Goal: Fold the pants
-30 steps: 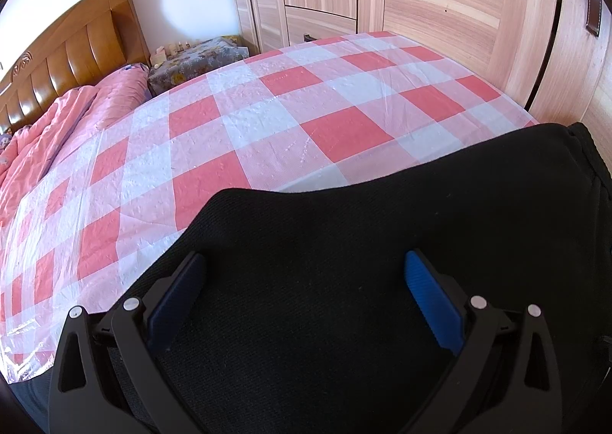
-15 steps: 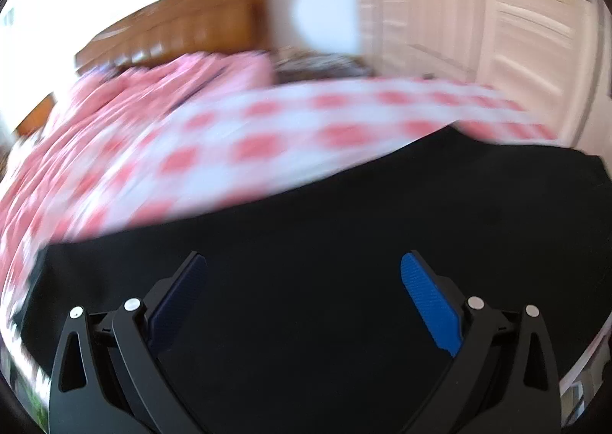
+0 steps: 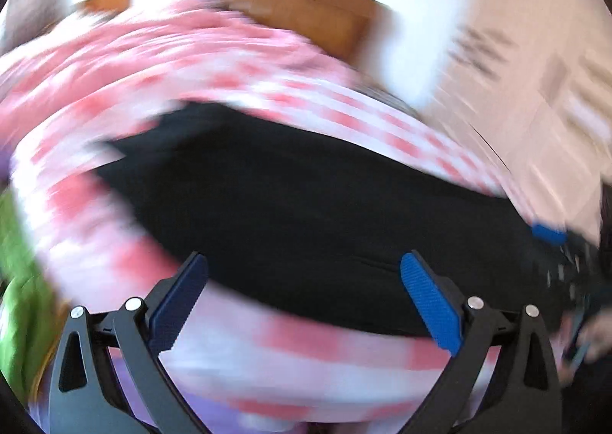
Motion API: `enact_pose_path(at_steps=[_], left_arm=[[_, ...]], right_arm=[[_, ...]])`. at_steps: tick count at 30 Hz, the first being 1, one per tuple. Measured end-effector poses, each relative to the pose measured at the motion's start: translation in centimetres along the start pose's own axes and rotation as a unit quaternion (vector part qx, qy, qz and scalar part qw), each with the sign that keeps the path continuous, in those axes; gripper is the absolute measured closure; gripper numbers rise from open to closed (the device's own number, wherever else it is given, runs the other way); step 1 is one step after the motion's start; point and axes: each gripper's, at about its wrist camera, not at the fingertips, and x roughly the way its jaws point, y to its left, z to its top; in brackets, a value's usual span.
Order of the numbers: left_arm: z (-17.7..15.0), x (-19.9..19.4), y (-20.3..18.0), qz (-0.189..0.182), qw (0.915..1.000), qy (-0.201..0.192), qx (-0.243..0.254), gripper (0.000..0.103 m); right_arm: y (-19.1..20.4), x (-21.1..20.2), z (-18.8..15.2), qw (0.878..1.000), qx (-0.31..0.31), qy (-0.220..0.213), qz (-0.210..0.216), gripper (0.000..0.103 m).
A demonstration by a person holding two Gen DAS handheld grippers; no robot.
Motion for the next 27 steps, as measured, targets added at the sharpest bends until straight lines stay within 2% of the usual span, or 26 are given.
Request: enact_pose_path(at_steps=[1, 4, 6, 8, 10, 12, 14, 17, 19, 21, 22, 24, 27], left_arm=[[0.4, -0.1, 2.8, 0.025, 0.9988, 0.002, -0.041, 0.002], [1.2, -1.1, 7.2, 0.04, 0.9936, -0.007, -0.106, 0.003], [1.6, -1.8, 9.2, 0.042, 0.9903, -0.015, -0.132, 0.003], [2.3, -1.8, 10.4, 0.054, 0.9888, -0.015, -0.138, 0.003], [2.9, -1.6, 11.3, 0.06, 0.9874, -0.009, -0.146, 0.003], [3.1, -1.1, 11.5, 0.017, 0.987, 0.002, -0.16, 0.003], [3.3, -0.4, 11.5, -0.009, 0.9863, 0.004, -0.165, 0.003], [3.8, 0.5, 11.8, -0.015, 0.982, 0.001, -0.188, 0.003], [4.1, 1.0, 12.5, -0.022, 0.9788, -0.004, -0.204, 0.003], [4.4, 1.2, 13.2, -0.012, 0.9778, -0.003, -0.209, 0.003], [4.6, 1.2, 13.8, -0.007, 0.9766, -0.006, -0.215, 0.003], [4.6, 0.4, 14.2, -0.009, 0.9741, -0.02, -0.225, 0.003], [4.6, -0.6, 14.5, 0.0, 0.9752, -0.028, -0.22, 0.003]], right_arm=[[1.9, 1.5, 1.7, 1.0, -0.014, 0.001, 0.022, 0.005], [6.8, 5.0, 5.1, 0.996, -0.032, 0.011, 0.085, 0.005], [9.1, 5.7, 5.9, 0.99, -0.049, 0.011, 0.13, 0.005], [12.6, 5.6, 6.3, 0.98, -0.086, -0.001, 0.181, 0.005], [14.7, 6.2, 6.4, 0.976, -0.117, 0.001, 0.186, 0.005], [15.1, 6.7, 6.2, 0.976, -0.122, 0.006, 0.18, 0.005], [14.4, 7.4, 6.3, 0.98, -0.098, 0.01, 0.171, 0.005], [14.4, 7.6, 6.8, 0.979, -0.077, 0.005, 0.187, 0.005], [15.6, 7.8, 7.1, 0.974, -0.093, 0.001, 0.207, 0.006], [17.6, 8.2, 7.4, 0.968, -0.127, -0.002, 0.216, 0.014], [18.5, 8.5, 7.6, 0.966, -0.138, 0.001, 0.217, 0.023], [19.9, 9.3, 8.2, 0.964, -0.152, 0.006, 0.216, 0.028], [21.5, 10.6, 9.0, 0.963, -0.168, 0.005, 0.212, 0.033]])
